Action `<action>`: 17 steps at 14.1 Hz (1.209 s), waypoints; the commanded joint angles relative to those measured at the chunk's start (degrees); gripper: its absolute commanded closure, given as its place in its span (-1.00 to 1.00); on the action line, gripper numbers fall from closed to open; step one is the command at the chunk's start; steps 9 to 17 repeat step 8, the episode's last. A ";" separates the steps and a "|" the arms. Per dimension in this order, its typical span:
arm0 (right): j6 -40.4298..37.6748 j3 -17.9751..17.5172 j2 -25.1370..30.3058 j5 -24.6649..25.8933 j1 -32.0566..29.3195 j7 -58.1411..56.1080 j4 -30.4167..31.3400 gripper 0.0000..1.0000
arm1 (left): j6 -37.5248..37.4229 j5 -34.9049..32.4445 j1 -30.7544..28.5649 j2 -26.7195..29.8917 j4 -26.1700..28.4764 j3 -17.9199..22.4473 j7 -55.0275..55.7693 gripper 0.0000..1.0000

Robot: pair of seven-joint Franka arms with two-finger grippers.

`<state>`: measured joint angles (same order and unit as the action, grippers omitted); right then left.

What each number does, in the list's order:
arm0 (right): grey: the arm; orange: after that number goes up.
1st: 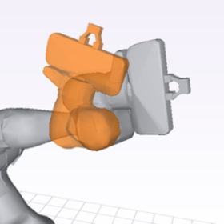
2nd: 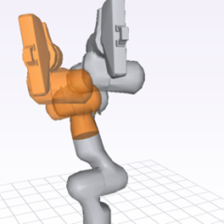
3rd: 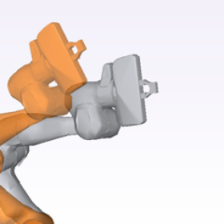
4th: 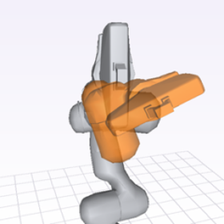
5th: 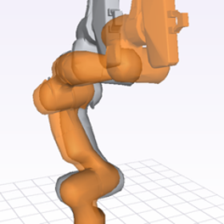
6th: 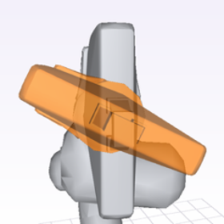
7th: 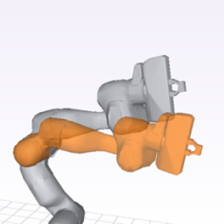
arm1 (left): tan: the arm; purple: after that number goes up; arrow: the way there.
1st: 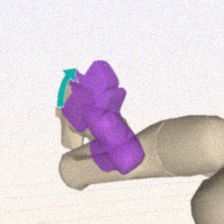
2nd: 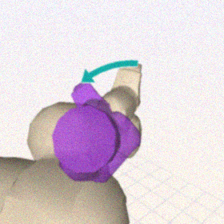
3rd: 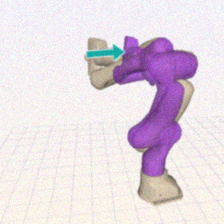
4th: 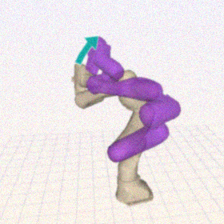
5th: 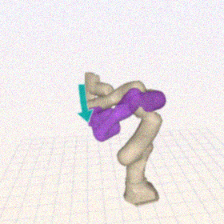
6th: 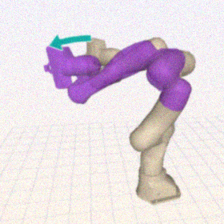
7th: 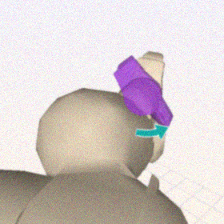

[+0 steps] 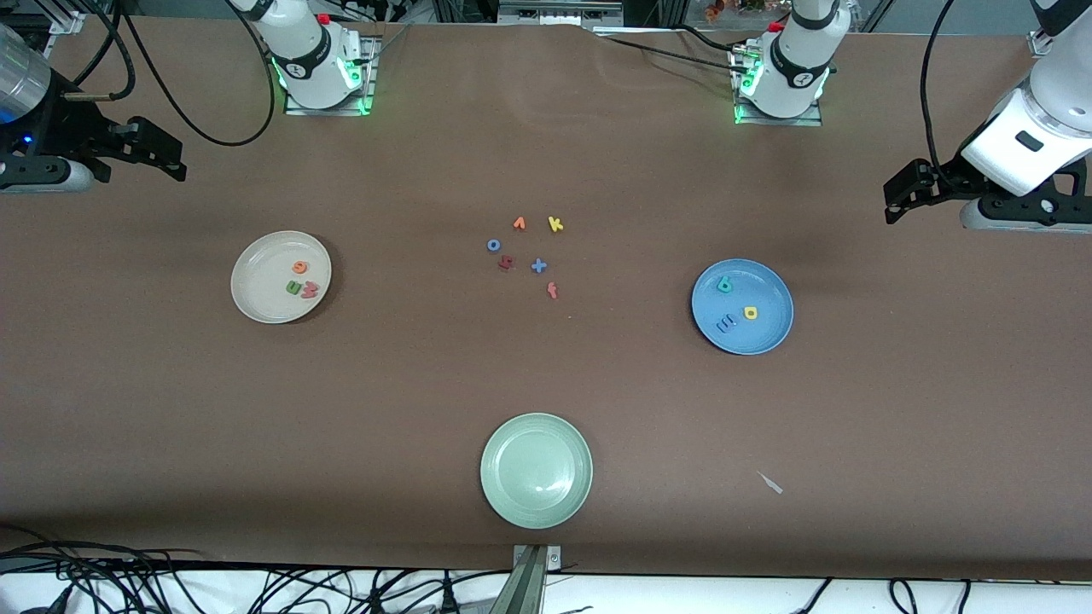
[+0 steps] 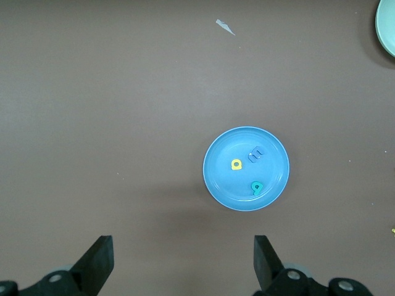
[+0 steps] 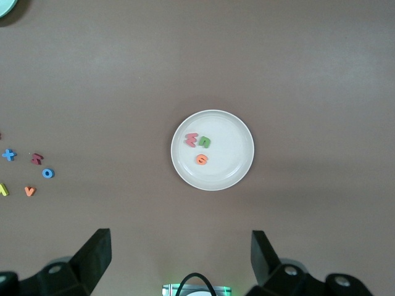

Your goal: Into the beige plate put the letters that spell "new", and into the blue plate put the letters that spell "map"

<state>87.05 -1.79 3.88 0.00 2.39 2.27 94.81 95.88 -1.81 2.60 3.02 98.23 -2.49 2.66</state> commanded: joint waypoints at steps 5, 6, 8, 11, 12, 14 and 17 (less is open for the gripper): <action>-0.31 -0.14 0.87 -0.35 -0.28 0.46 0.81 -1.00 | -1.75 1.19 0.65 -1.09 -2.26 0.64 -1.78 -1.00; -0.31 -0.05 0.87 -0.35 -0.28 0.46 0.90 -1.00 | -1.75 1.11 0.74 -1.09 -2.26 0.64 -1.78 -1.00; -0.31 -0.14 0.87 -0.35 -0.28 0.46 0.90 -1.00 | -1.93 1.19 0.74 -1.09 -2.26 0.64 -1.69 -1.00; -0.31 -0.14 0.87 -0.35 -0.28 0.46 0.90 -1.00 | -1.93 1.19 0.74 -1.09 -2.26 0.64 -1.69 -1.00; -0.31 -0.14 0.87 -0.35 -0.28 0.46 0.90 -1.00 | -1.93 1.19 0.74 -1.09 -2.26 0.64 -1.69 -1.00; -0.31 -0.14 0.87 -0.35 -0.28 0.46 0.90 -1.00 | -1.93 1.19 0.74 -1.09 -2.26 0.64 -1.69 -1.00; -0.31 -0.14 0.87 -0.35 -0.28 0.46 0.90 -1.00 | -1.93 1.19 0.74 -1.09 -2.26 0.64 -1.69 -1.00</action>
